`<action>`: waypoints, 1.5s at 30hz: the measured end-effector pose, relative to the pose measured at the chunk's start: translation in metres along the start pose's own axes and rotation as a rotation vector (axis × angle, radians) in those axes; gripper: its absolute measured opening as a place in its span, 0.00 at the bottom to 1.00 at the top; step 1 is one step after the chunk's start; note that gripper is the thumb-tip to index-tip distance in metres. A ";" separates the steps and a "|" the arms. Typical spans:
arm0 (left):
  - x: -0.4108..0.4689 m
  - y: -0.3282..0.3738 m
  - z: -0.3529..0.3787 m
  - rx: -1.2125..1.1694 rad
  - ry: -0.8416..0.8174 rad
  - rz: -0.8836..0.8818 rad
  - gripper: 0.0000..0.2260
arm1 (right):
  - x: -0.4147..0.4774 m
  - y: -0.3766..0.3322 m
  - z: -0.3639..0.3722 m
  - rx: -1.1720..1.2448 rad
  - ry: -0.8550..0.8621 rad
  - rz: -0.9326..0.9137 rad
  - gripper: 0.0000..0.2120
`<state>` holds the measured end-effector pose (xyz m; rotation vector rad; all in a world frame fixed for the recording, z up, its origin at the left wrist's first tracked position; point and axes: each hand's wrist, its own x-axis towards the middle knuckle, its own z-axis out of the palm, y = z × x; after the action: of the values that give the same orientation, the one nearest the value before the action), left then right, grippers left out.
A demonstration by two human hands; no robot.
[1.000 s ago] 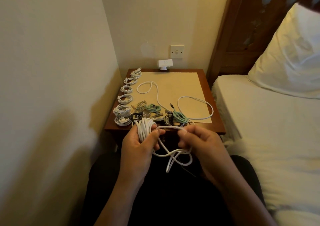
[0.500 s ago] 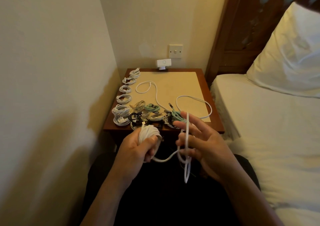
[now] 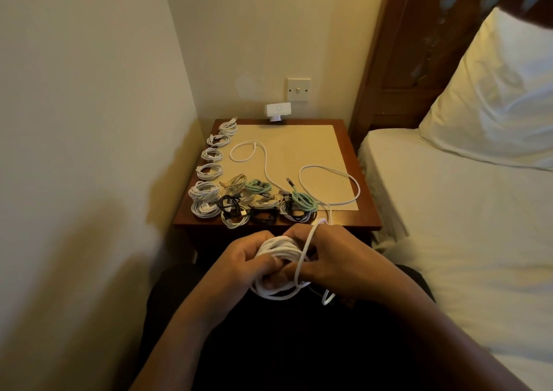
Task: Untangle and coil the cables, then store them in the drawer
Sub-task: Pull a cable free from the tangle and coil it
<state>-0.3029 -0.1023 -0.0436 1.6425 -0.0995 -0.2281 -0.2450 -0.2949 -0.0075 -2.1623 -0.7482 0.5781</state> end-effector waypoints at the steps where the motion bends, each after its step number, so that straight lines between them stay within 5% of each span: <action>1: 0.001 0.000 0.001 -0.008 0.038 0.011 0.12 | 0.000 0.001 0.002 -0.030 0.036 0.002 0.09; 7: 0.005 -0.002 0.008 0.086 0.031 -0.009 0.11 | 0.011 0.007 0.008 -0.224 0.084 0.193 0.05; 10: 0.005 -0.005 0.011 0.061 -0.074 -0.061 0.23 | 0.021 0.010 0.009 -0.286 0.091 0.334 0.07; 13: 0.008 -0.002 0.018 0.122 0.037 -0.084 0.33 | 0.016 0.012 0.013 -0.384 0.123 0.308 0.08; 20: 0.011 -0.003 0.019 0.349 0.391 0.104 0.03 | 0.007 0.002 0.006 -0.339 0.168 0.190 0.07; 24: 0.010 -0.006 0.007 0.312 0.536 0.024 0.05 | -0.013 0.010 -0.007 -0.037 0.312 0.084 0.05; 27: 0.009 -0.012 0.005 0.066 0.428 -0.146 0.05 | -0.019 0.011 -0.020 0.024 0.452 0.004 0.07; 31: 0.008 -0.020 0.002 0.416 0.066 -0.352 0.07 | -0.020 0.004 -0.040 0.129 0.492 -0.070 0.06; 33: 0.011 -0.007 -0.001 0.414 0.188 -0.228 0.13 | -0.020 -0.001 -0.049 0.119 0.456 -0.109 0.06; 35: 0.012 0.015 -0.007 0.138 0.321 0.028 0.15 | -0.018 -0.005 -0.053 0.045 0.400 -0.125 0.06; 38: 0.013 0.055 -0.003 0.107 0.114 0.143 0.27 | -0.009 -0.012 -0.054 -0.121 0.334 -0.131 0.07; 42: 0.020 0.068 0.011 0.403 0.139 0.075 0.13 | 0.003 -0.013 -0.052 -0.240 0.361 -0.153 0.04; 45: 0.023 0.064 0.010 0.117 0.196 0.072 0.05 | 0.009 -0.003 -0.050 -0.087 0.331 -0.155 0.07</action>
<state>-0.2776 -0.1227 0.0176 1.7653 -0.0231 -0.0050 -0.2094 -0.3128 0.0238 -2.1805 -0.7590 0.1043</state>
